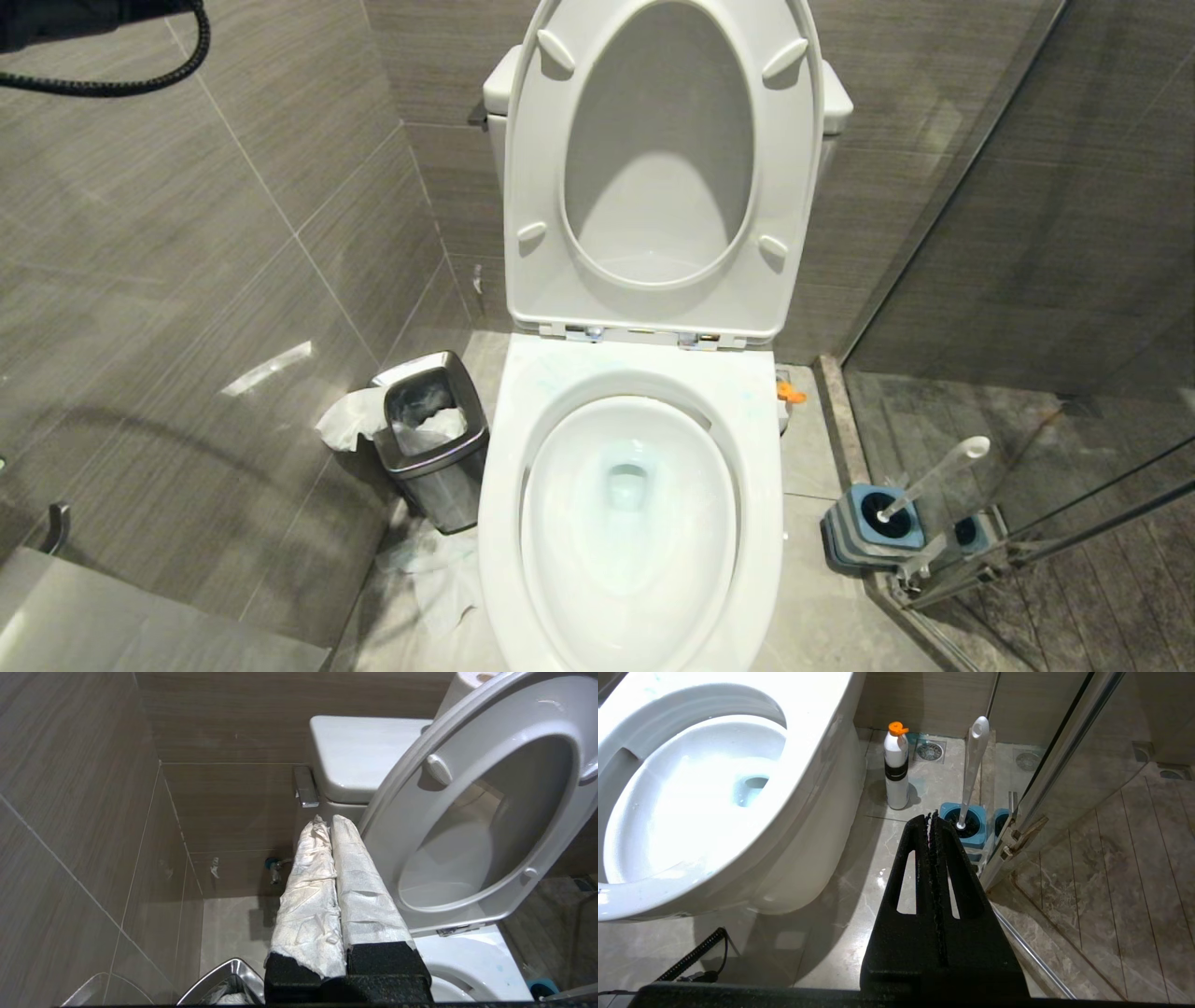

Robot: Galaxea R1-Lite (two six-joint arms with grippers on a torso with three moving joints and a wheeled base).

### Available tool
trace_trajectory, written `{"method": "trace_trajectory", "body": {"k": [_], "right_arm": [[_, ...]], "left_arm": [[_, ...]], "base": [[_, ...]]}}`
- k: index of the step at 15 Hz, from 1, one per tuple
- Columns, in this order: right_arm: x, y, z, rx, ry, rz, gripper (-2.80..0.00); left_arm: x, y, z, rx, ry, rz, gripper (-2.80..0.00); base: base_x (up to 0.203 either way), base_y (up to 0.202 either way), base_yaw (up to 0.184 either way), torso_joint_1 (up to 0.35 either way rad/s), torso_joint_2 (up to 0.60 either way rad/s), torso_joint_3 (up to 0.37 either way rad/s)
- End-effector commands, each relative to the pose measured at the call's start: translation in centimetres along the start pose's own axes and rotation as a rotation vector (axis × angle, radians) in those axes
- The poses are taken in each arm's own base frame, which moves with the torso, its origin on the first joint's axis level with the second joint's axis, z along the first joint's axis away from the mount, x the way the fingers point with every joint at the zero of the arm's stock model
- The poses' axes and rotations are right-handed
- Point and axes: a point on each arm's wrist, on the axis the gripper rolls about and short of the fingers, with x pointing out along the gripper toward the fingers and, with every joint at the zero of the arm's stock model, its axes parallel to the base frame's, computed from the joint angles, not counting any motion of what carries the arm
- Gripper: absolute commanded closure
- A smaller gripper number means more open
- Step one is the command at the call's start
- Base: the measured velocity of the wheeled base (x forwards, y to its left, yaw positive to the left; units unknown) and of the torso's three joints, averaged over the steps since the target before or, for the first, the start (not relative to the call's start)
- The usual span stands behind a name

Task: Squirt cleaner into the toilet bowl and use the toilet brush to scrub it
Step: Flush the toilet

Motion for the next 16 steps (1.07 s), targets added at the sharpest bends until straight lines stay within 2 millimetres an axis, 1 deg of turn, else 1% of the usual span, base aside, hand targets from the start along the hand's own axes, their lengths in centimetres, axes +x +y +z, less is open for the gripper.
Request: {"method": "trace_trajectory", "body": {"k": [1, 4, 6, 9, 12, 16], "right_arm": [[0.0, 0.0, 0.0, 0.001, 0.000, 0.000, 0.00], [0.0, 0.0, 0.0, 0.001, 0.000, 0.001, 0.00], [0.0, 0.0, 0.0, 0.001, 0.000, 0.000, 0.00], [0.0, 0.0, 0.0, 0.001, 0.001, 0.000, 0.00], [0.0, 0.0, 0.0, 0.001, 0.000, -0.001, 0.00], [0.0, 0.0, 0.0, 0.001, 0.000, 0.000, 0.00]], "left_arm": [[3.2, 0.8, -1.7, -0.003, 0.058, 0.004, 0.00], [4.2, 1.1, -2.8, -0.006, 0.089, 0.009, 0.00], [4.4, 1.3, -3.1, -0.013, 0.100, 0.016, 0.00], [4.3, 1.7, -3.0, -0.003, 0.091, 0.029, 0.00], [4.6, 1.7, -3.3, 0.005, 0.104, 0.029, 0.00], [4.4, 1.6, -3.1, 0.012, 0.102, 0.029, 0.00]], "base": [[0.000, 0.000, 0.000, 0.000, 0.00, 0.000], [0.000, 0.000, 0.000, 0.000, 0.00, 0.000], [0.000, 0.000, 0.000, 0.000, 0.00, 0.000], [0.000, 0.000, 0.000, 0.000, 0.00, 0.000], [0.000, 0.000, 0.000, 0.000, 0.00, 0.000], [0.000, 0.000, 0.000, 0.000, 0.00, 0.000]]}}
